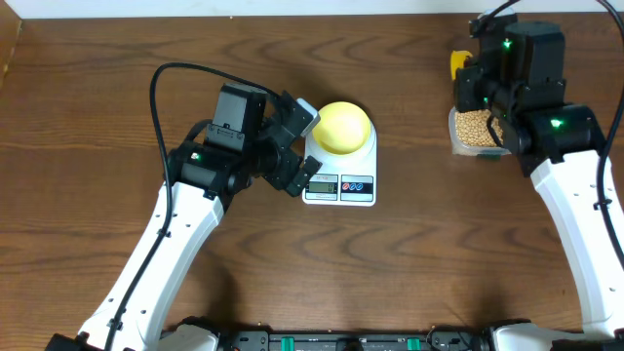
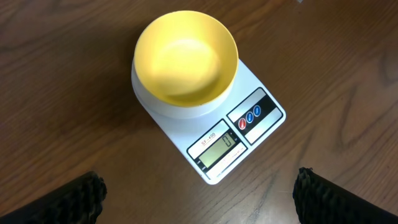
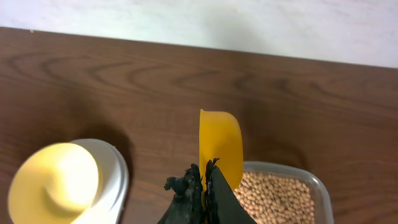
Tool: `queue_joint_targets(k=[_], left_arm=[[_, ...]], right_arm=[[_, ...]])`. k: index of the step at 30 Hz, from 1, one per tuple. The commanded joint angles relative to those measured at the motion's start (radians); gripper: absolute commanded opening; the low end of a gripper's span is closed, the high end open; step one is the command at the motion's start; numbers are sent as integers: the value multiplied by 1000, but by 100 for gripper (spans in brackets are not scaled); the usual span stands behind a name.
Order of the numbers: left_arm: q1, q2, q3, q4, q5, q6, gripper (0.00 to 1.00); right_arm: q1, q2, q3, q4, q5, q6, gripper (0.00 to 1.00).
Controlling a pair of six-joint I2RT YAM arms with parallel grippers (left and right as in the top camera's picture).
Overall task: Scoop item into bowl and weigh 50g on scale
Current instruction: 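Lower the yellow scoop with the right gripper into the soybean tub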
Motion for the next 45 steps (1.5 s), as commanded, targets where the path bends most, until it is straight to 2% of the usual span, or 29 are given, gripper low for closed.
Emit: queue_joint_targets(k=[1, 13, 20, 31, 38, 45], left_arm=[[3, -15, -6, -3, 13, -13, 98], [3, -15, -6, -3, 13, -13, 98], [3, -16, -6, -3, 13, -13, 98], [3, -15, -6, -3, 13, -13, 98], [3, -15, -6, -3, 13, -13, 98], [3, -15, -6, -3, 13, -13, 98]], right_arm=[[-32, 1, 40, -27, -2, -45, 1], [-144, 7, 52, -113, -2, -90, 1], [-190, 67, 51, -166, -1, -85, 1], [-194, 230, 51, -174, 78, -81, 1], [-194, 266, 51, -179, 165, -82, 1], [-196, 279, 51, -179, 172, -82, 1]])
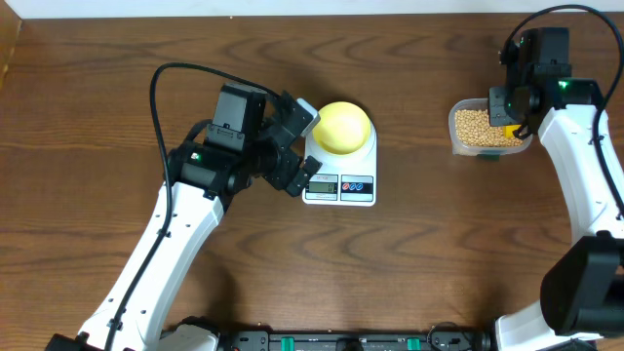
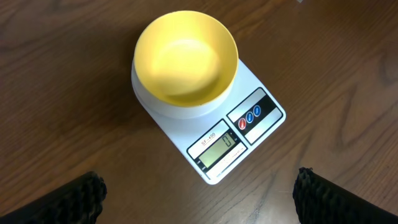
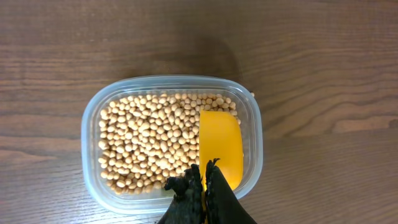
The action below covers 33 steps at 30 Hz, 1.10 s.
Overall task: Scoop item into bowl and weigh 50g on scale
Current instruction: 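Lower the yellow scoop with the right gripper into the soybean tub, then drag the yellow scoop through the soybeans toward the tub's right side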
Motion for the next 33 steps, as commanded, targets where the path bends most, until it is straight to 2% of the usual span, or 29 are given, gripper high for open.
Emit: queue_joint_targets(k=[1, 14, 33], left_arm=[[3, -15, -6, -3, 13, -13, 98], [3, -15, -6, -3, 13, -13, 98], [3, -15, -6, -3, 13, -13, 98]], right_arm=[[-9, 22, 19, -2, 26, -10, 1], [-12, 54, 19, -1, 17, -10, 1], [-39, 115, 11, -2, -155, -10, 1]])
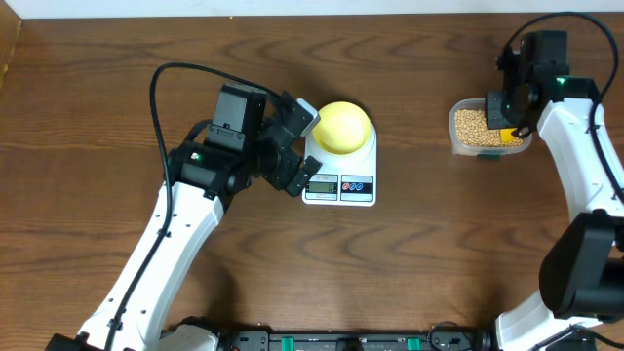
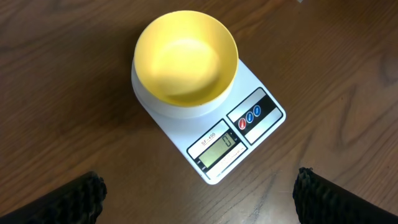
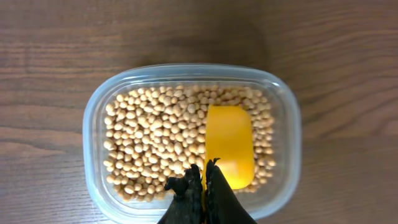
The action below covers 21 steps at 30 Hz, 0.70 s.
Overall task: Scoop item into bowl and weigh 50g on scale
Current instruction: 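Drag the yellow scoop through the soybeans toward the tub's right side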
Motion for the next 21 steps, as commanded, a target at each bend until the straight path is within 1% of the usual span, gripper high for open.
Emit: queue_joint_targets(k=[1, 10, 14, 21], left_arm=[[3, -15, -6, -3, 13, -12, 98], [3, -15, -6, -3, 13, -12, 98], [3, -15, -6, -3, 13, -12, 98], [3, -15, -6, -3, 13, -12, 98]], right_arm=[[-7, 44, 11, -5, -56, -10, 1], [-8, 47, 11, -8, -83, -16, 1], [-21, 47, 11, -7, -155, -46, 1], [-61, 47, 11, -7, -258, -56, 1]])
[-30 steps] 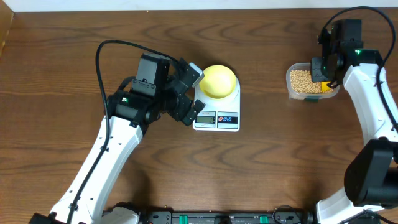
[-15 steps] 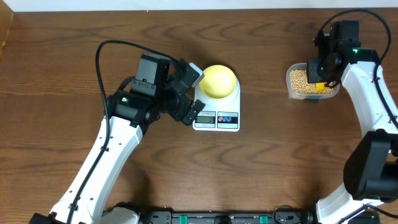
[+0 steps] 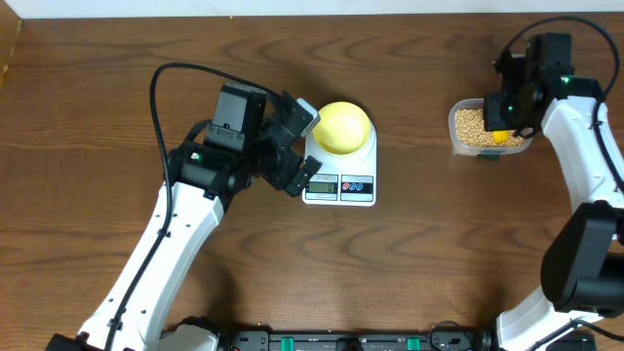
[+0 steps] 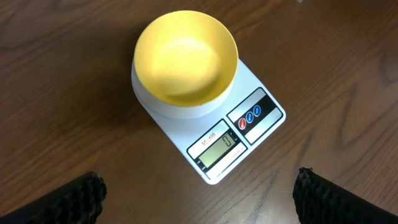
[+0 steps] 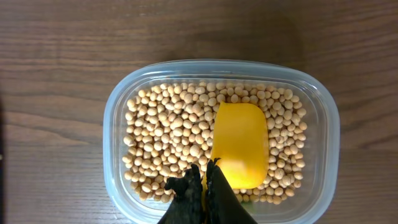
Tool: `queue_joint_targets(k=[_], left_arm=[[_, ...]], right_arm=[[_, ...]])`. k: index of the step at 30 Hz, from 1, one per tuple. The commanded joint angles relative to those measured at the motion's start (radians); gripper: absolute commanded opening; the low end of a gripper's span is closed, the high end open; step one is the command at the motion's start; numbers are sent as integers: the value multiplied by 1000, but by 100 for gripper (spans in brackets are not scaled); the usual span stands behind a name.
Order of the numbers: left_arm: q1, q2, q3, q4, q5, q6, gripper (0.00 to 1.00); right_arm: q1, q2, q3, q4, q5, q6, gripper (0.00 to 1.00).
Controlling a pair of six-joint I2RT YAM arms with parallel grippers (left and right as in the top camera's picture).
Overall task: Scoop item into bowl and weigh 50g on scale
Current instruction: 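Drag the yellow scoop through the soybeans toward the tub's right side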
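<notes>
An empty yellow bowl (image 4: 185,57) sits on the white scale (image 4: 252,143), whose display (image 4: 219,147) reads 0; bowl (image 3: 342,126) and scale (image 3: 339,185) stand mid-table. My left gripper (image 4: 198,193) hangs open beside the scale, nothing between its fingers. At the right, a clear tub (image 5: 221,138) holds soybeans (image 5: 168,134). My right gripper (image 5: 204,182) is shut on the handle of a yellow scoop (image 5: 240,144), whose bowl lies down among the beans. In the overhead view the right gripper (image 3: 504,119) is over the tub (image 3: 483,128).
The table is dark wood (image 3: 439,253). A pale wall strip runs along the far edge (image 3: 292,8). The left arm (image 3: 185,214) stretches from the near left to the scale; the right arm (image 3: 585,166) runs along the right side.
The right gripper has come lower and a little left over the tub; the scoop looks larger and sits flatter in the beans. Left gripper, bowl and scale are unchanged.
At first my right gripper held the yellow scoop up beside the tub's far side, facing the wall. Then it was above the tub with the scoop over the beans. It has since come lower, the scoop among the beans. The left arm stayed still.
</notes>
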Motion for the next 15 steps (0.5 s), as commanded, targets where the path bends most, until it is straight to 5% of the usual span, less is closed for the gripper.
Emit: queue_joint_targets(k=[1, 15], left_arm=[[3, -15, -6, -3, 13, -12, 98], [3, -15, -6, -3, 13, -12, 98]], right_arm=[[-27, 21, 9, -5, -121, -27, 1], [-116, 23, -17, -8, -248, -39, 1]])
